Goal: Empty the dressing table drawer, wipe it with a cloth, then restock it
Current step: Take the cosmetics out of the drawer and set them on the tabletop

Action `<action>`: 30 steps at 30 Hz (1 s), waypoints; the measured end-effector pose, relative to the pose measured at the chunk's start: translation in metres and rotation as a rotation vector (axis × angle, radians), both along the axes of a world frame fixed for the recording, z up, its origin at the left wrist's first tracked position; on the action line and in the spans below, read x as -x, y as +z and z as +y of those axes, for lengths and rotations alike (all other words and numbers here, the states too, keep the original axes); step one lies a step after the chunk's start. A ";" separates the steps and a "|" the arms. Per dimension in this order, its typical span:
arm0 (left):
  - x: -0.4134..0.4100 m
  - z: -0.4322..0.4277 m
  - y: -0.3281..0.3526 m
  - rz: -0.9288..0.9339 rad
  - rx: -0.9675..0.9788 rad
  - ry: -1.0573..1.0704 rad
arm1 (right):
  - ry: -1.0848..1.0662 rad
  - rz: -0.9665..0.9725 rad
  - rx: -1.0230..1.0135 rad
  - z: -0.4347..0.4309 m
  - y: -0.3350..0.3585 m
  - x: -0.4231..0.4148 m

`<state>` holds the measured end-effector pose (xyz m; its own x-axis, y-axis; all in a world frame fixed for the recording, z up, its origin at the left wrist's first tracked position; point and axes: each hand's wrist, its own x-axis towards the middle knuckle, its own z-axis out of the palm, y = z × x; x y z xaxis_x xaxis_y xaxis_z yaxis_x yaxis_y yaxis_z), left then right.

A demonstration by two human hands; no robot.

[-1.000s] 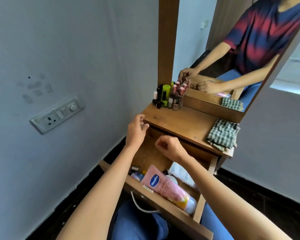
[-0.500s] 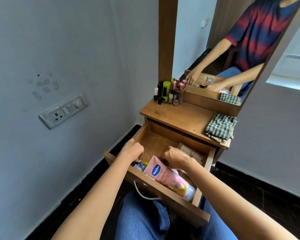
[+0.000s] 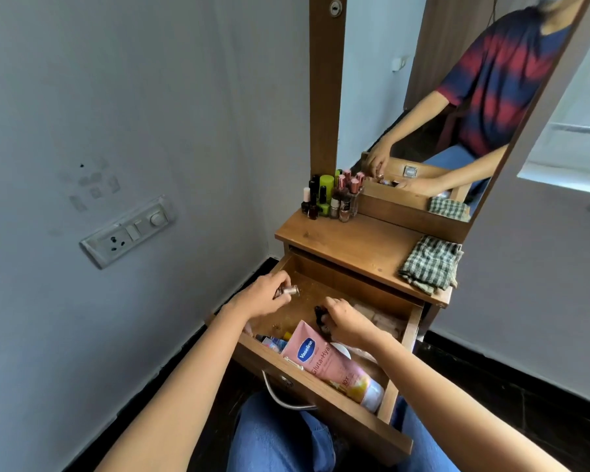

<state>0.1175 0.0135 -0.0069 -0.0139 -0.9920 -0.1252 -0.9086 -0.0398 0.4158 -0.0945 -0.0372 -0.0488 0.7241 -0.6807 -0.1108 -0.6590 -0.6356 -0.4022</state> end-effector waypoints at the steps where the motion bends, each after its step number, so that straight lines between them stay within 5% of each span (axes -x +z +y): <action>1: 0.001 -0.002 0.005 0.058 0.056 0.024 | -0.079 -0.097 -0.090 0.000 0.002 -0.001; 4: -0.001 -0.010 0.013 0.238 0.199 0.157 | -0.294 -0.361 -0.278 -0.001 0.013 -0.003; 10: 0.004 -0.035 0.026 0.443 0.359 0.348 | -0.416 -0.745 -0.314 -0.025 0.053 -0.016; 30: 0.043 -0.131 0.019 0.376 0.478 0.440 | -0.473 -0.765 0.068 -0.117 0.054 -0.039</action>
